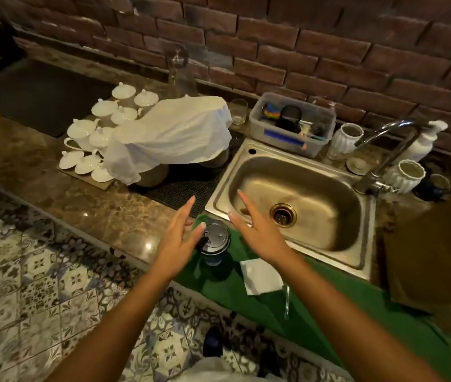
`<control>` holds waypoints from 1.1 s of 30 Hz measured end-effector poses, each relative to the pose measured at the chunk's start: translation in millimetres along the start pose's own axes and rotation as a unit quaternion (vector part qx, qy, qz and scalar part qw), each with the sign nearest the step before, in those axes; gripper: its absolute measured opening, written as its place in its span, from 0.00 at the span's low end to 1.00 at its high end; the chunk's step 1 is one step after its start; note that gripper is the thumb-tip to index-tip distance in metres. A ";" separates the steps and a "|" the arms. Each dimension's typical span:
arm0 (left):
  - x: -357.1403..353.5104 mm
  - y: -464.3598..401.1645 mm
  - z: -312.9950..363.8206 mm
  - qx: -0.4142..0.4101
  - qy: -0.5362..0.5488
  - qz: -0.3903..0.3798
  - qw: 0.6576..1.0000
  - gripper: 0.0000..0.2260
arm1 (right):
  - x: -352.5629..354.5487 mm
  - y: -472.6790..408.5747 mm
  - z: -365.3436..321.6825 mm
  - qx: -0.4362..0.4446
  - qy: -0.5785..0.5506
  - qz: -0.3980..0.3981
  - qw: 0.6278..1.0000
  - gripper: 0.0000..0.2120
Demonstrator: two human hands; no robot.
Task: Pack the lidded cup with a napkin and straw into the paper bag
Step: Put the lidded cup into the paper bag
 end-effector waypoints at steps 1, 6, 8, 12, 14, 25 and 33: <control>-2.7 -0.3 -1.7 0.009 0.038 -0.009 0.999 0.28 | -6.6 0.1 2.9 -0.022 -0.011 -0.004 1.000 0.33; -20.2 5.3 -6.1 0.036 0.092 -0.063 0.993 0.27 | -41.5 4.5 14.2 -0.081 -0.035 -0.035 0.996 0.30; -22.6 6.9 -10.9 0.055 0.111 -0.093 0.988 0.27 | -46.8 5.2 18.2 -0.100 -0.058 -0.036 0.993 0.29; -28.4 8.1 -20.4 0.096 0.143 -0.129 0.977 0.24 | -58.8 11.6 25.9 -0.153 -0.137 -0.040 0.978 0.28; -29.4 7.2 -24.0 0.122 0.157 -0.127 0.972 0.19 | -64.1 11.8 31.4 -0.170 -0.195 -0.025 0.966 0.25; -35.7 25.1 1.9 0.159 0.180 -0.219 0.946 0.22 | -50.6 30.4 31.1 -0.183 -0.273 0.031 0.944 0.20; -54.8 41.8 68.8 0.058 0.180 -0.271 0.944 0.28 | 23.4 73.6 13.9 -0.139 -0.247 0.144 0.948 0.15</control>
Point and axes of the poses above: each hand's wrist, its own y-axis away from the middle knuckle, its own x-axis out of the back of the hand, z = x × y, the point moved 5 cm from there along -y, towards the middle knuckle, and after that the axes turned 6 degrees about x, right-handed, at the moved point
